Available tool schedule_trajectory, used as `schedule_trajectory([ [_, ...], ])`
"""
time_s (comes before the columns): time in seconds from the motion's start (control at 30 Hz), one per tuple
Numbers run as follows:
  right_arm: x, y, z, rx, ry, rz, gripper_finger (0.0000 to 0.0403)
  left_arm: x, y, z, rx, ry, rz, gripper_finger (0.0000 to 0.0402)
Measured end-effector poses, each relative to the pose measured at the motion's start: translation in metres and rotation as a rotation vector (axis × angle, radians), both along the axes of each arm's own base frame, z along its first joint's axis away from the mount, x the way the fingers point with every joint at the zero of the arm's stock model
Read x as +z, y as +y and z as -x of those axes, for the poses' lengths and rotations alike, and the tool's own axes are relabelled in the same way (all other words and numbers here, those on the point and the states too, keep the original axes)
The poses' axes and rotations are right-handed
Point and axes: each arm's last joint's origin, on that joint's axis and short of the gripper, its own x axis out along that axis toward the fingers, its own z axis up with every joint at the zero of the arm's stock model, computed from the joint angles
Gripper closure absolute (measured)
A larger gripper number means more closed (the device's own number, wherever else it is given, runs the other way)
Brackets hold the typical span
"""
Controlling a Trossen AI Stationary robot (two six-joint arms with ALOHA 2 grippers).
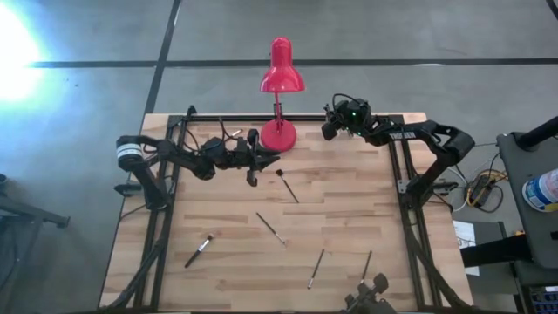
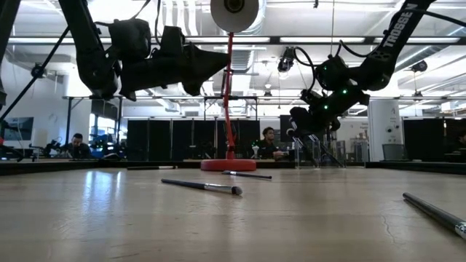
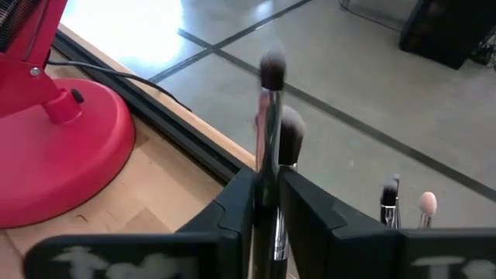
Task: Sort items
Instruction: Put the black foundation brush into the transparent organizer, then put the black eyeshadow brush into the transparent organizer
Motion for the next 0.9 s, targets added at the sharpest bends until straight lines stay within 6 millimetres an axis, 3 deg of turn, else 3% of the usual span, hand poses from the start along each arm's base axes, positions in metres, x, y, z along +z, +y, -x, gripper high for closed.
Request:
schedule_trajectory([
  [0.33, 0.004, 0.001, 0.001, -0.007, -0.014, -0.004, 0.0279, 0.000, 0.000, 0.000, 0.000, 0.000, 0.001, 0.0337],
  [0.53, 0.026, 0.011, 0.005, 0.019, -0.007, 0.033, 0.0307, 0.000, 0.000, 0.000, 0.000, 0.001, 0.001, 0.0337],
  [0.73, 0.054, 0.046, 0.006, 0.141, 0.052, 0.077, 0.0380, -0.003, 0.000, -0.001, 0.001, 0.030, 0.010, 0.0337],
  [0.9, 0.063, 0.091, 0.005, 0.246, 0.130, 0.099, 0.0393, -0.010, 0.001, -0.002, 0.003, 0.098, 0.023, 0.0337],
])
